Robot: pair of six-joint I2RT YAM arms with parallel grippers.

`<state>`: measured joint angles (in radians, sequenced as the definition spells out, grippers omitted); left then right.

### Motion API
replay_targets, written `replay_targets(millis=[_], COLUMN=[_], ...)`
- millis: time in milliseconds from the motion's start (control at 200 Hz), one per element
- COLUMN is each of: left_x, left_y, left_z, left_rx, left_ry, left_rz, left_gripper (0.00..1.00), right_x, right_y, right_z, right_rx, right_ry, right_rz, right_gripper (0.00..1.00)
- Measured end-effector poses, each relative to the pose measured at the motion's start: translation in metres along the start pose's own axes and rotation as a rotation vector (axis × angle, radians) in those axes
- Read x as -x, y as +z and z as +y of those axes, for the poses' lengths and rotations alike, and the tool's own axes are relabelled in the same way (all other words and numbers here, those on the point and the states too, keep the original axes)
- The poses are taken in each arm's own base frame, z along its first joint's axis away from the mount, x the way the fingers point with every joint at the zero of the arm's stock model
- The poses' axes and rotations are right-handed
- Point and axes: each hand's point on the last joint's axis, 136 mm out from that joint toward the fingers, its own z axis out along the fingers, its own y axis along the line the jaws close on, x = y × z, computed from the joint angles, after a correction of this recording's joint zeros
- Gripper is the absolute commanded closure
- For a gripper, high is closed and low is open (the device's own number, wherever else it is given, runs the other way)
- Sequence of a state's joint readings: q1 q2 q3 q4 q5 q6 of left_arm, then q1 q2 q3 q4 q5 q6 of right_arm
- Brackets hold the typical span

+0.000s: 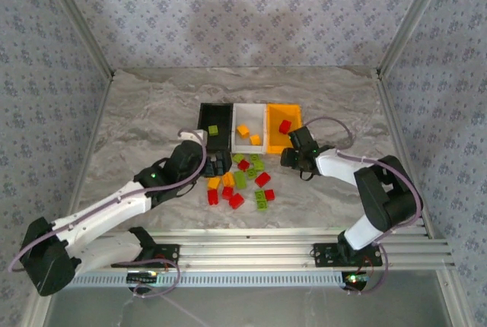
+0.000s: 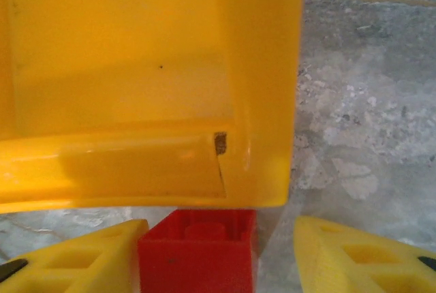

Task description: Sort the legos into containers by color

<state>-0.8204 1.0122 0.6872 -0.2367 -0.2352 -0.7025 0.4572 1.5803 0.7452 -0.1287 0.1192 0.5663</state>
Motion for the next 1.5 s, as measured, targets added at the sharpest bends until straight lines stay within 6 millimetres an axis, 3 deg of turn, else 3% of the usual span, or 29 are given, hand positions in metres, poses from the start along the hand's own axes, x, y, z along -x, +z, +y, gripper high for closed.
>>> replay_targets(millis=[190, 325, 545, 695, 790, 889, 1024, 1114, 1249, 1394, 1499], left_x=[-0.015, -0.014, -0.006, -0.009, -0.014, -0.017, -0.025, -0.033, -0.044, -0.056, -0.058], left_y=[0.001, -0.003, -0.02, -0.025, -0.027, -0.027, -0.024, -0.019, -0.01, 0.001, 0.013], left_z=[0.023, 0.03, 0.046, 0.068, 0.076, 0.078, 0.079, 0.078, 0.077, 0.075, 0.066], left_rx=[0.063, 0.091, 0.093, 0.113, 0.121, 0.123, 0.125, 0.122, 0.125, 0.121, 0.11], left_ry=[-0.025, -0.024, -0.061, -0.12, -0.14, -0.143, -0.128, -0.103, -0.059, -0.014, 0.015], left_rz=[0.001, -0.013, -0.098, -0.129, -0.124, -0.112, -0.068, -0.027, 0.037, 0.115, 0.172], left_gripper=[0.0, 0.0, 0.0, 0.0, 0.0, 0.01, 0.02, 0.02, 0.02, 0.05, 0.1], right_x=[0.003, 0.001, 0.016, 0.059, 0.088, 0.109, 0.125, 0.133, 0.142, 0.145, 0.14], right_y=[0.0, -0.004, -0.061, -0.082, -0.075, -0.053, -0.023, -0.012, -0.014, -0.021, -0.039], right_z=[-0.002, 0.004, 0.038, 0.057, 0.066, 0.067, 0.065, 0.066, 0.071, 0.074, 0.073], right_rx=[-0.005, 0.011, 0.129, 0.163, 0.157, 0.122, 0.082, 0.074, 0.082, 0.099, 0.12], right_ry=[-0.023, -0.048, -0.094, -0.076, -0.054, -0.031, -0.012, 0.006, 0.023, 0.027, 0.031], right_rz=[-0.006, -0.005, -0.107, -0.181, -0.201, -0.191, -0.159, -0.148, -0.161, -0.172, -0.189], right_gripper=[0.7, 0.74, 0.73, 0.73, 0.7, 0.67, 0.61, 0.5, 0.39, 0.38, 0.38])
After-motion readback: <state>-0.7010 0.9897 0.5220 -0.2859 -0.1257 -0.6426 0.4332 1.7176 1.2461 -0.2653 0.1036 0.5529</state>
